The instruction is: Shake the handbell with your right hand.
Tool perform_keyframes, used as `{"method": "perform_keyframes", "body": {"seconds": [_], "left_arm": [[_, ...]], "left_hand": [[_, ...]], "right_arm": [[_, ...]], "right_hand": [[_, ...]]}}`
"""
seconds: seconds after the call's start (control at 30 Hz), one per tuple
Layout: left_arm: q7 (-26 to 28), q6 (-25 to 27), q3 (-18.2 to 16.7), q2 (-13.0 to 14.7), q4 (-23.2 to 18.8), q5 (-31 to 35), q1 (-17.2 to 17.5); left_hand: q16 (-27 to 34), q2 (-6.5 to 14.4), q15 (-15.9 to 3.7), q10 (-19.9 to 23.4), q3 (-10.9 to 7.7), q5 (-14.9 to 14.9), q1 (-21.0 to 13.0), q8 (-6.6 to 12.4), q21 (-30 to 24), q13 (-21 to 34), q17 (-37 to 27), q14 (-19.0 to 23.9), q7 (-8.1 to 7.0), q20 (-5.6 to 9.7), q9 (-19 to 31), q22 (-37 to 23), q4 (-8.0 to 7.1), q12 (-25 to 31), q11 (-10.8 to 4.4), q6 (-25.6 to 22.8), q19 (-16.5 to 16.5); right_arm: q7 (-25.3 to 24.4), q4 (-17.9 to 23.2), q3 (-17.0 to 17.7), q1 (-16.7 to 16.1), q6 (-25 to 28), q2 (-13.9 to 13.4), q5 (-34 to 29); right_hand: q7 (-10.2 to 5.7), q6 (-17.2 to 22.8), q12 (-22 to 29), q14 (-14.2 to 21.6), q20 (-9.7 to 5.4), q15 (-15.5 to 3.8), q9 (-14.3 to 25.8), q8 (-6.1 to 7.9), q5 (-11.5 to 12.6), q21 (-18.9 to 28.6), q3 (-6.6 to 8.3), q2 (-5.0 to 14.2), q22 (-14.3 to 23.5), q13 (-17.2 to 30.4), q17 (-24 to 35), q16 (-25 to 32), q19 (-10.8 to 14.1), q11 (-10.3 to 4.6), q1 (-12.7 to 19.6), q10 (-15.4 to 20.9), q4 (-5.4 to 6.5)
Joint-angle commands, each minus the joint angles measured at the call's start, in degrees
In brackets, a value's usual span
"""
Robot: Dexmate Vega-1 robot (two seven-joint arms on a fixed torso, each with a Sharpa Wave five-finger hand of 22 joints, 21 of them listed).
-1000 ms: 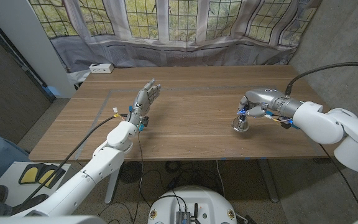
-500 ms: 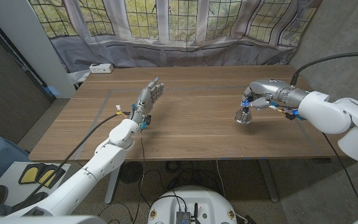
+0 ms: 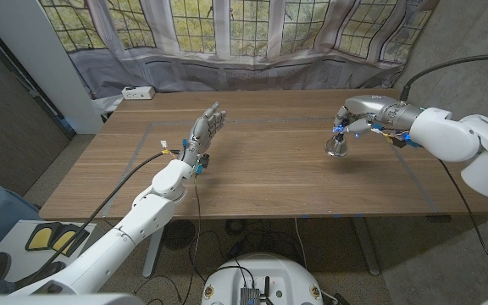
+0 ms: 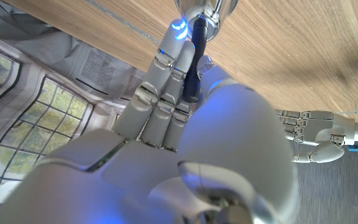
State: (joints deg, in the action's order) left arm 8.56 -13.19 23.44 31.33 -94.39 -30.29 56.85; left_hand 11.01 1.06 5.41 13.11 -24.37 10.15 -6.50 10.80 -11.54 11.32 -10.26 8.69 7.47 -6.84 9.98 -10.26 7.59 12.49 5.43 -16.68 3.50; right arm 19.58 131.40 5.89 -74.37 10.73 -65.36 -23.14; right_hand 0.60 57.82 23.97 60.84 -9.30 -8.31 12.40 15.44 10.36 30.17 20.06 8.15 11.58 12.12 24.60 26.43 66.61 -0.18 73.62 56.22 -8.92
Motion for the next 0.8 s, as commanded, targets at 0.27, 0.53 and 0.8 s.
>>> {"method": "perform_keyframes", "body": {"seconds": [0.27, 0.53, 0.8], "left_arm": [[2.69, 1.02, -1.07, 0.85, -2.80, 1.06, 1.54], [2.72, 1.18, -0.98, 0.75, -2.81, 1.13, 1.53], [2.70, 0.91, -0.83, 0.38, -2.18, 1.18, 1.39]], "left_hand": [[-0.08, 0.02, 0.29, 0.61, -0.33, -0.05, -0.59, 0.08, 0.04, 0.19, -0.08, 0.60, 0.11, 0.15, 0.31, -0.14, 0.15, 0.05, -0.28, -0.58, 0.23], [-0.09, 0.02, 0.29, 0.69, -0.32, -0.05, -0.60, 0.08, 0.05, 0.19, -0.08, 0.62, 0.02, 0.16, 0.31, -0.14, 0.15, 0.06, -0.37, -0.63, 0.23], [-0.10, 0.02, 0.29, 0.72, -0.32, -0.06, -0.61, 0.07, 0.05, 0.20, -0.08, 0.65, 0.05, 0.14, 0.31, -0.14, 0.16, 0.05, -0.43, -0.63, 0.23]], "right_arm": [[-3.24, -7.07, -7.64, 9.99, -1.53, -3.41, 4.94], [-4.68, -7.94, -9.42, 11.05, -0.94, -5.05, 6.52], [-5.85, -10.46, -9.80, 12.00, -3.48, -4.43, 12.54]], "right_hand": [[-0.07, 0.84, 0.18, 2.41, -0.07, -1.80, 0.12, -0.45, 0.41, 0.93, -0.16, 0.70, 0.08, 0.69, 0.30, -0.37, -0.22, 1.64, 1.55, 2.25, 0.24], [-0.08, 0.76, 0.21, 2.61, -0.06, -1.77, 0.13, -0.58, 0.42, 1.31, -0.28, 0.71, 0.05, 0.72, 0.43, -0.45, -0.24, 1.54, 1.59, 2.39, 0.27], [-0.10, 0.72, 0.23, 2.80, -0.01, -1.79, 0.15, -0.70, 0.45, 1.76, -0.41, 0.75, 0.03, 0.76, 0.58, -0.56, -0.26, 1.55, 1.58, 2.51, 0.33]]}}
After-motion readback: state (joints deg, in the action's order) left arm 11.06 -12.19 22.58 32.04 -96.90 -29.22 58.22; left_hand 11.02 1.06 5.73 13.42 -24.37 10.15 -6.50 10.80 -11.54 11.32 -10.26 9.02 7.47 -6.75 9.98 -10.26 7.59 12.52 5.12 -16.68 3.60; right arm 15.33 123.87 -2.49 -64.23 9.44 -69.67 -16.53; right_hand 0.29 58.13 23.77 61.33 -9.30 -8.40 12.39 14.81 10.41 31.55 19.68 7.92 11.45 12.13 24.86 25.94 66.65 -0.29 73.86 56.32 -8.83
